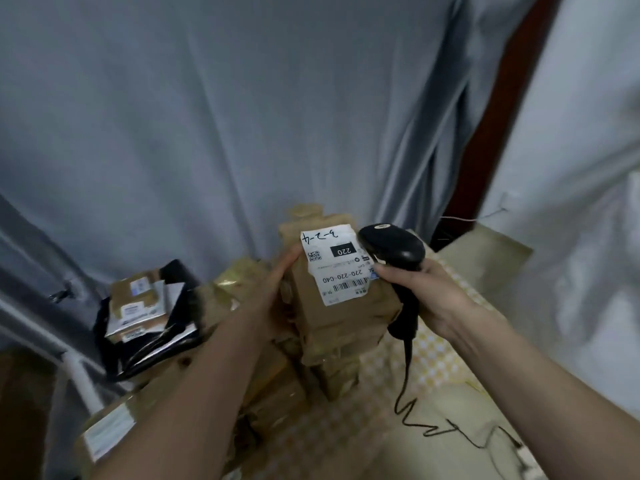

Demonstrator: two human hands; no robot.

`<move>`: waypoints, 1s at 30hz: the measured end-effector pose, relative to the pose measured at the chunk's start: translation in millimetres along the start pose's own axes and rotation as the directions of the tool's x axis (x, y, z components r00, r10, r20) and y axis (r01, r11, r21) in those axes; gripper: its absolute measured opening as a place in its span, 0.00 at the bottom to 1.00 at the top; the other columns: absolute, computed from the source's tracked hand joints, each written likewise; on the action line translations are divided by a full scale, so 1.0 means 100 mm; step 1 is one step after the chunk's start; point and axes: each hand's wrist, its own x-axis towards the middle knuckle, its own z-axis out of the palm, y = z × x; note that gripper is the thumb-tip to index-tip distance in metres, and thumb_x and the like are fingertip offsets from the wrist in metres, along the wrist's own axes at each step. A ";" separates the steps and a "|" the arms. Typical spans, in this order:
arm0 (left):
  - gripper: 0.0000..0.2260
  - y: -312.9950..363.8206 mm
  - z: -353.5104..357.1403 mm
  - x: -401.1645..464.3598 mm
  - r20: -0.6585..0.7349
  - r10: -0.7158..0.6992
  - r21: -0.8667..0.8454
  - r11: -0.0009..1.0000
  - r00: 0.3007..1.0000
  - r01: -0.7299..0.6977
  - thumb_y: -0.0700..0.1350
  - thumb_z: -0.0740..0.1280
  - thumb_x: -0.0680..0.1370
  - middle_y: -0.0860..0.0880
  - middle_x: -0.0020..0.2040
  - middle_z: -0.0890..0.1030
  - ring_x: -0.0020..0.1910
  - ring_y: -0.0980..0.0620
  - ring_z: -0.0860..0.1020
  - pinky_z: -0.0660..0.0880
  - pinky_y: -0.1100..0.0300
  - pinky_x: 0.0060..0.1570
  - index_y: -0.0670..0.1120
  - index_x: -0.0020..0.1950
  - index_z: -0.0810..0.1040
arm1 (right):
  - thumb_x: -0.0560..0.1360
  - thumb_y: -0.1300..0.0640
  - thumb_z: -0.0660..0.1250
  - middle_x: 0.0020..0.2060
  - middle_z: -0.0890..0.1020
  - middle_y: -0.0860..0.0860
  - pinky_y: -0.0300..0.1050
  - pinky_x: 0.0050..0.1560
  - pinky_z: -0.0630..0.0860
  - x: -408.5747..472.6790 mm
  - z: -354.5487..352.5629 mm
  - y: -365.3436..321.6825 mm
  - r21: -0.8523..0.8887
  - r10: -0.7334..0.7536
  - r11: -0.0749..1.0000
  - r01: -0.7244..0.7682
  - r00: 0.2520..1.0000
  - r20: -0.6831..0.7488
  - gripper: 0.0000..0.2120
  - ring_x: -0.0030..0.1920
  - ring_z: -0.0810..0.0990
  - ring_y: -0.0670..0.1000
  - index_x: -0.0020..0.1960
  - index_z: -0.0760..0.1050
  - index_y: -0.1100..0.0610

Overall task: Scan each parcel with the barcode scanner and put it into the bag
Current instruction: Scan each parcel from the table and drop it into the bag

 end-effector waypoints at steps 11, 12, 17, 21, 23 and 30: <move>0.53 -0.57 2.68 0.44 0.212 -0.158 0.250 0.963 0.964 0.103 0.76 0.74 0.47 0.37 0.68 0.73 0.69 0.34 0.69 0.63 0.32 0.61 0.53 0.68 0.75 | 0.63 0.70 0.77 0.42 0.86 0.56 0.42 0.37 0.81 -0.83 -2.33 -0.59 -0.054 -0.076 0.997 0.059 0.922 -0.379 0.17 0.40 0.85 0.52 0.50 0.80 0.60; 0.53 -0.62 2.90 0.46 0.217 -0.172 0.272 0.956 0.961 0.110 0.76 0.73 0.46 0.38 0.67 0.74 0.67 0.35 0.71 0.65 0.32 0.61 0.53 0.67 0.75 | 0.63 0.71 0.76 0.43 0.86 0.57 0.42 0.38 0.81 -0.89 -2.54 -0.64 -0.053 -0.069 0.997 0.053 0.922 -0.382 0.18 0.40 0.85 0.53 0.50 0.80 0.61; 0.51 -0.90 3.88 0.57 0.279 -0.234 0.369 0.922 0.931 0.121 0.76 0.72 0.46 0.40 0.65 0.75 0.62 0.39 0.73 0.67 0.35 0.60 0.52 0.65 0.77 | 0.63 0.74 0.74 0.46 0.85 0.59 0.48 0.47 0.81 -1.12 -3.50 -0.76 -0.034 -0.044 0.999 0.032 0.907 -0.418 0.19 0.45 0.84 0.56 0.53 0.79 0.65; 0.52 -1.08 4.44 0.69 0.334 -0.291 0.426 0.895 0.897 0.132 0.75 0.73 0.45 0.42 0.64 0.76 0.59 0.39 0.74 0.70 0.35 0.56 0.55 0.66 0.75 | 0.64 0.76 0.72 0.40 0.85 0.57 0.47 0.43 0.82 -1.24 -4.07 -0.80 -0.013 -0.042 0.999 0.041 0.882 -0.470 0.15 0.41 0.84 0.55 0.47 0.79 0.63; 0.51 -1.14 4.65 0.78 0.403 -0.314 0.462 0.881 0.860 0.105 0.73 0.75 0.46 0.43 0.62 0.77 0.58 0.41 0.75 0.74 0.38 0.53 0.55 0.67 0.75 | 0.65 0.77 0.71 0.38 0.85 0.56 0.48 0.44 0.82 -1.25 -4.30 -0.83 -0.009 -0.059 0.998 0.063 0.866 -0.496 0.13 0.40 0.83 0.56 0.41 0.79 0.60; 0.30 -1.14 5.45 1.20 0.519 -0.373 0.537 0.842 0.769 0.046 0.67 0.71 0.58 0.50 0.34 0.81 0.29 0.52 0.77 0.75 0.59 0.29 0.52 0.54 0.78 | 0.65 0.78 0.70 0.35 0.84 0.54 0.49 0.47 0.80 -1.02 -5.04 -1.05 -0.001 -0.085 0.994 0.105 0.801 -0.593 0.14 0.40 0.82 0.55 0.39 0.77 0.60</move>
